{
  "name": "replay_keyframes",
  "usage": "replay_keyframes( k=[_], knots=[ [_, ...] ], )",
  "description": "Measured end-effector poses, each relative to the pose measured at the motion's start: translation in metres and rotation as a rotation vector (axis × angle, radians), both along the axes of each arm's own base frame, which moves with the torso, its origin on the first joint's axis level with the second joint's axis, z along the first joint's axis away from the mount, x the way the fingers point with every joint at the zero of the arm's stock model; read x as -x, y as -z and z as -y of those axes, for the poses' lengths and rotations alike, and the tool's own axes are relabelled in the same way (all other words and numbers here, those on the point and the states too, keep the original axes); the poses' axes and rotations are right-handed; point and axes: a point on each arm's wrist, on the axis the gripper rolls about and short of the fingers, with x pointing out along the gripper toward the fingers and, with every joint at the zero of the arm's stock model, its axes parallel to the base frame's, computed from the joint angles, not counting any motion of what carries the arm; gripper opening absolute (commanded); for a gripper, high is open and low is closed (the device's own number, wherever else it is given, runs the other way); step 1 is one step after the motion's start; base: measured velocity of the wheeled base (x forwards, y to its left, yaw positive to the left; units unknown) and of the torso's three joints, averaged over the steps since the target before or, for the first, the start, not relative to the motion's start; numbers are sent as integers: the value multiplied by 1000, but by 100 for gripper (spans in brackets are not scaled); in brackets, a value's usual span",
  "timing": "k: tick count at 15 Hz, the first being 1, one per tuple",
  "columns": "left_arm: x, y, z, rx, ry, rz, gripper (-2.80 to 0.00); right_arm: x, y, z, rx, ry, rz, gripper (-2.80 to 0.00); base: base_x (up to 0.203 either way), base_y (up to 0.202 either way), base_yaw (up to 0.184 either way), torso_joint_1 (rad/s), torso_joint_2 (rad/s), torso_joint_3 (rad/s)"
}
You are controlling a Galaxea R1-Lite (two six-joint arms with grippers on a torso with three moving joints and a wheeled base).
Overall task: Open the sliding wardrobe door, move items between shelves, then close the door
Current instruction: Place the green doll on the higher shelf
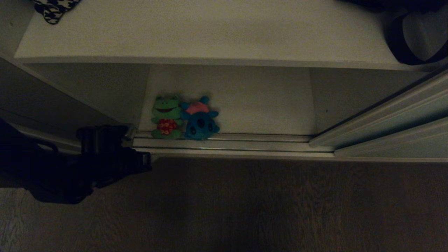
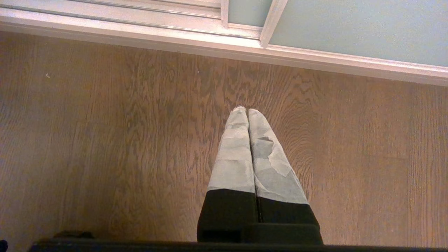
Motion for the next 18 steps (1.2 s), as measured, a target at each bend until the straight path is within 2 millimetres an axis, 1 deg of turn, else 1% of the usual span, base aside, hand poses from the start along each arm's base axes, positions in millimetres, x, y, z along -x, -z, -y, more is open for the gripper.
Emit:
replay_keyframes(
  k=[4,8,11,16,18],
  knots=[
    [-23,-4,1,39,-16,97,0,0,0,0,0,0,0,-280,0,0,0,0,0,0],
    [-49,2,1,44,-16,193,0,0,0,0,0,0,0,-280,0,0,0,0,0,0],
    [-73,4,2,49,-14,283,0,0,0,0,0,1,0,-280,0,0,0,0,0,0],
    [-107,27,4,60,-8,299,0,0,0,0,0,0,0,-280,0,0,0,0,0,0],
    [-117,31,9,86,-5,315,0,0,0,0,0,0,0,-280,0,0,0,0,0,0]
  ],
)
